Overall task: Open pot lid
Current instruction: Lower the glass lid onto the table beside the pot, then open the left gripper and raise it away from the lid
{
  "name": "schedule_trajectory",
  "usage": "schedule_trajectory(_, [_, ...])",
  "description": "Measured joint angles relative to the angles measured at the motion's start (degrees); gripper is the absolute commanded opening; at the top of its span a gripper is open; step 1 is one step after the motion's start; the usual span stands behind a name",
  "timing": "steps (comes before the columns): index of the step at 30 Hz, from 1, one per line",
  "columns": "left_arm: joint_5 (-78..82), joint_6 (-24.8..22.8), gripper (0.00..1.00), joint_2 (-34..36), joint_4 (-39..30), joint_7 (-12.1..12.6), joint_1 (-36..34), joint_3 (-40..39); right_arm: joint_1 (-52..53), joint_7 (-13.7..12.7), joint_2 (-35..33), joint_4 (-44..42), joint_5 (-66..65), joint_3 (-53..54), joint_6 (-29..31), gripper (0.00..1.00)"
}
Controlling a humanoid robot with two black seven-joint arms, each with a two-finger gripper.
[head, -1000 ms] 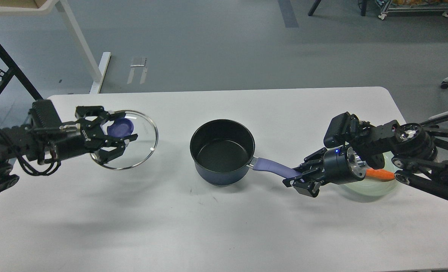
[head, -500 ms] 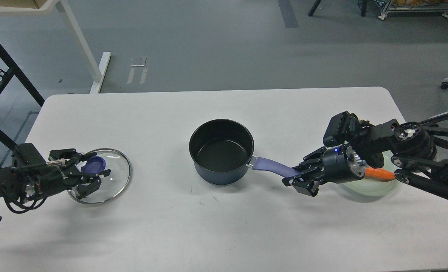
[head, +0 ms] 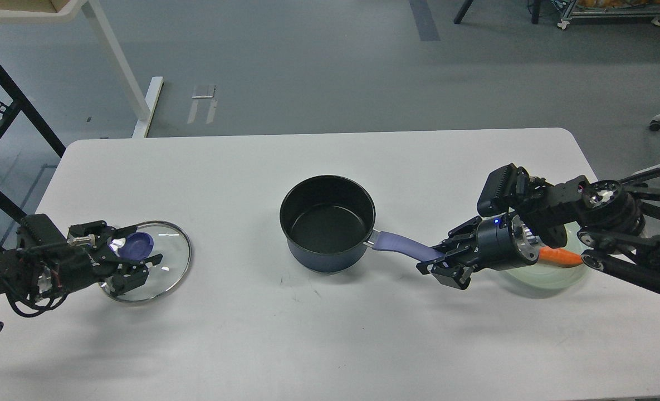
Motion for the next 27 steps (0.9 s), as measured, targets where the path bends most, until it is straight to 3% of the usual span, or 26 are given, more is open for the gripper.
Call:
schedule_trajectory(5, [-4.10, 0.01, 0.91, 1.30, -3.38, 0.00, -1.57, -0.65, 0.00, -0.01, -0.01, 0.00, 0.00, 0.02, 0.00, 0.33])
schedule_trajectory(9, [-17.24, -1.14, 0.92, 4.37, -10.01, 0.00, -7.44, -1.07, -0.04, -0.01, -0.05, 0.00, 0.00, 0.04, 0.00, 0.34])
schedule_trajectory(12, [-31.31, -7.19, 0.92, 5.19, -12.56, 0.02, -11.89, -1.53, -0.22, -0.02, -0.06, 0.00, 0.00, 0.04, 0.00, 0.34])
schedule_trajectory(15, [-50.13, -16.73, 0.93, 5.17, -12.96, 0.02, -15.76, -3.58, -0.26, -0.01, -0.03, 0.00, 0.00, 0.04, 0.00, 0.34])
schedule_trajectory(21, [-85.26, -33.50, 0.94, 4.34, -11.26, 0.02, -16.68, -7.24, -0.27, -0.01, 0.08, 0.00, 0.00, 0.04, 0.00, 0.35])
schedule_trajectory(24, [-97.22, -37.82, 0.94, 2.64, -8.91, 0.02, -15.56, -7.46, -0.33, -0.01, 0.12, -0.01, 0.00, 0.04, 0.00, 0.42])
schedule_trajectory(27, [-103.75, -39.50, 0.94, 0.20, -5.45, 0.02, -13.63, -7.66, -0.41, -0.01, 0.08, -0.06, 0.00, 0.02, 0.00, 0.58])
